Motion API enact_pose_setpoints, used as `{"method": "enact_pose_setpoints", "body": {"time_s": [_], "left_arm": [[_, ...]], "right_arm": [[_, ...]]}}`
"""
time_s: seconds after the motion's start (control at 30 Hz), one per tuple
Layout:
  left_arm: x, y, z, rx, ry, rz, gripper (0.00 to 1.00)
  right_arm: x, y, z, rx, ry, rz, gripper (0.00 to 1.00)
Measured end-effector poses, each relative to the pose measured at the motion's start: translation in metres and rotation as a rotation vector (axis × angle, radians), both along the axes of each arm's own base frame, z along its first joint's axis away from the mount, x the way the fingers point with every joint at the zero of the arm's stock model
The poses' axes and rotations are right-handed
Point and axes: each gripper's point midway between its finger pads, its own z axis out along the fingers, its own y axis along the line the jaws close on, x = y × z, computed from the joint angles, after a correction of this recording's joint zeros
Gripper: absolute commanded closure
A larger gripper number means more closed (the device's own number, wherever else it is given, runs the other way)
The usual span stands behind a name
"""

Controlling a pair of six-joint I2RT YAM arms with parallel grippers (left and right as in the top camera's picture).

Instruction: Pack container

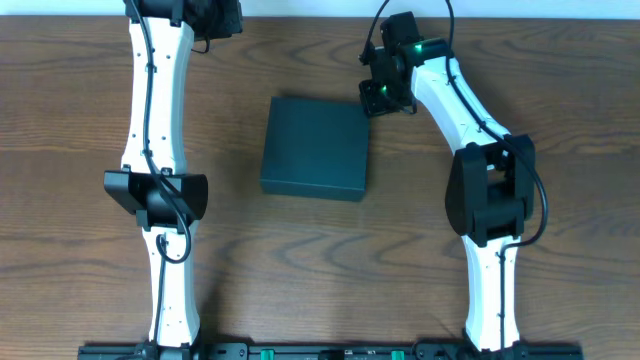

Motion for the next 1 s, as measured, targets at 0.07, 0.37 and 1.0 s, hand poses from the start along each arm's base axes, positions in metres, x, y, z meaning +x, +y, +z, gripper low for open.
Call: {"method": "enact_pose_setpoints", "body": {"time_s": [0.07, 0.37, 1.0], "left_arm": [[0.0, 0.0, 0.0, 0.0, -0.001, 0.0, 0.94], [0.003, 0.0, 0.001, -0.001, -0.012, 0.0, 0.94], [0.004, -0.001, 0.002, -0.001, -0.02, -0.001, 0.94]], "right_arm": [[-0.003, -0.011, -0.003, -0.052, 0.019, -0.047, 0.99], [-0.029, -0.018, -0.008, -0.057, 0.145, -0.113, 0.98], [-0.02, 0.001, 0.001, -0.092, 0.067, -0.094, 0.99]]}}
